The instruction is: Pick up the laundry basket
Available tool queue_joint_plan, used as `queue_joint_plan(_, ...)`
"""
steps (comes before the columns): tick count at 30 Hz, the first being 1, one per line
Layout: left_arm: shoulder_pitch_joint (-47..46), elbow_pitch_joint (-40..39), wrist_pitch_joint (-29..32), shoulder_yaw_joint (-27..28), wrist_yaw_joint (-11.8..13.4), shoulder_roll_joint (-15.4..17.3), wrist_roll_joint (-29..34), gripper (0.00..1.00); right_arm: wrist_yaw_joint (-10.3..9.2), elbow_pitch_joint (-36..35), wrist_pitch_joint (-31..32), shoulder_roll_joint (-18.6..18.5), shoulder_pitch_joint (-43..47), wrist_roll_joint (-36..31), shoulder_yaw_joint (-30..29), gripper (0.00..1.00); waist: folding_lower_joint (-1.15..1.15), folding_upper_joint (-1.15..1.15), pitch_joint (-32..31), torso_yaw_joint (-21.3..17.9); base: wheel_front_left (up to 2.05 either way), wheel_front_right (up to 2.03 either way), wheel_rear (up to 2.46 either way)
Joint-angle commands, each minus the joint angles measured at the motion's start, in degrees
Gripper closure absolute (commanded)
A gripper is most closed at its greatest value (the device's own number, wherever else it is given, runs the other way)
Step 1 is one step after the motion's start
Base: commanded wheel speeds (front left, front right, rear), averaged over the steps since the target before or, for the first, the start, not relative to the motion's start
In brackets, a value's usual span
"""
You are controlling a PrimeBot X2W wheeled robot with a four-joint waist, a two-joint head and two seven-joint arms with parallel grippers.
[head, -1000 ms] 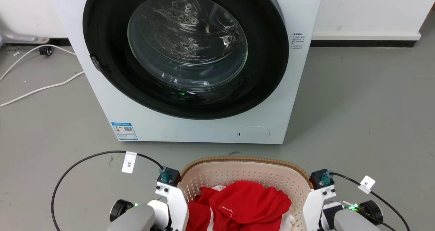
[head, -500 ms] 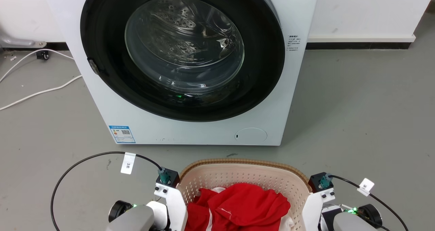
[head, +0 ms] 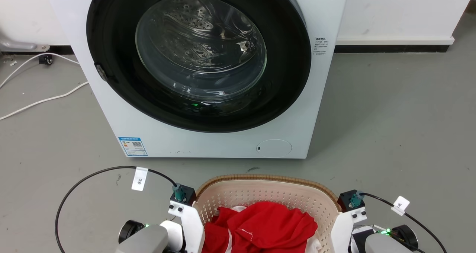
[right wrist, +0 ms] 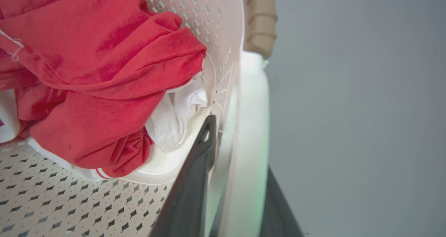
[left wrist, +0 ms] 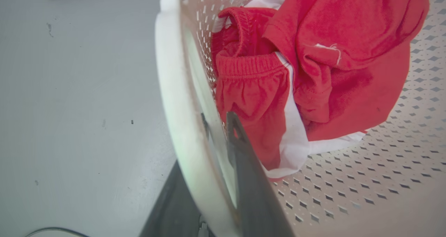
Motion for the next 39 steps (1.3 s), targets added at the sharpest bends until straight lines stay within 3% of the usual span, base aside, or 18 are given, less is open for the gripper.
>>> queue_joint_plan(1, -1.9, -0.2, -0.8, 0.0, -0.5, 0.1, -0.2, 1.00, 0.76, 0.1, 0.0, 0.0, 0.8, -0.2, 1.0, 1.00, 0.00, 0.00, 0.0, 0.0, 0.00, 0.00, 0.00)
queue_joint_plan(39, -0.4, -0.5, 0.6, -1.7, -0.5, 0.8, -2.9, 1.00, 0.75, 0.2, 1.1, -1.3, 0.3, 4.8, 5.8, 1.00, 0.00, 0.00, -0.1, -0.1, 0.00, 0.00, 0.00)
